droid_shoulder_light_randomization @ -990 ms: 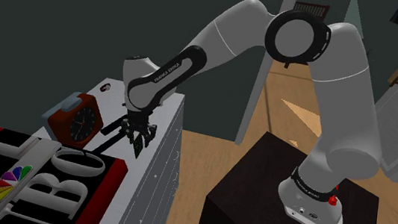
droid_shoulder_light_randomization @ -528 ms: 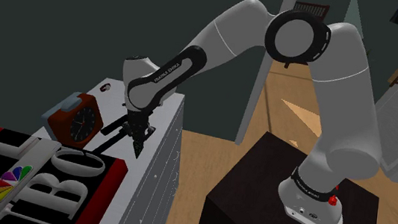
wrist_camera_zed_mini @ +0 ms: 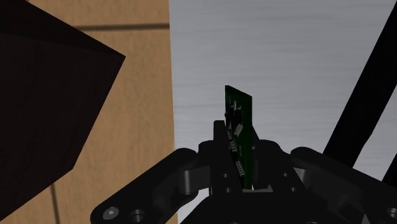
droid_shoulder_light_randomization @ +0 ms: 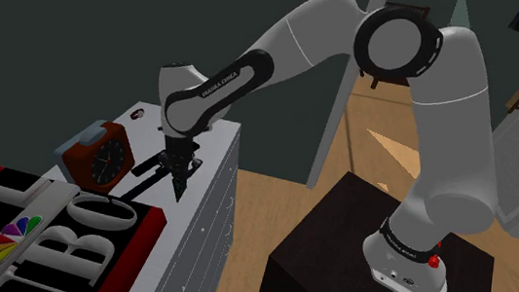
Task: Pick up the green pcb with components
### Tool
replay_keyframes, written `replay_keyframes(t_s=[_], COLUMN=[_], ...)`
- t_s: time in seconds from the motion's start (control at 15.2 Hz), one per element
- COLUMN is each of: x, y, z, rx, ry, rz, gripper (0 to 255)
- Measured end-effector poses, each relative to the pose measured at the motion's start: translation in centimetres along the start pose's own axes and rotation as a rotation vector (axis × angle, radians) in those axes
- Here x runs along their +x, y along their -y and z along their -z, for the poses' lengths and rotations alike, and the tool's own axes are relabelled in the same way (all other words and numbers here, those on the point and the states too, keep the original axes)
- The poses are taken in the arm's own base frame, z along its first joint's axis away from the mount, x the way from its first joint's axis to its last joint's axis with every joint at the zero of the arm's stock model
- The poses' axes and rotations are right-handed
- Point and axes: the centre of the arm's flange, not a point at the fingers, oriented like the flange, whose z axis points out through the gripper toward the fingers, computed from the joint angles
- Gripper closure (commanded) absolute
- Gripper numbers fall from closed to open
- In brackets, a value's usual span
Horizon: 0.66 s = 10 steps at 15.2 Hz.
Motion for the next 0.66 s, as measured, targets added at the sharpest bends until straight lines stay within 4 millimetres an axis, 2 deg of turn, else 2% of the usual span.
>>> replay_keyframes(t_s=[0.66], x=[-1.0], y=[-0.2], z=[5.0], rx=[0.000], ry=[0.000], rz=[0.000], gripper=[255])
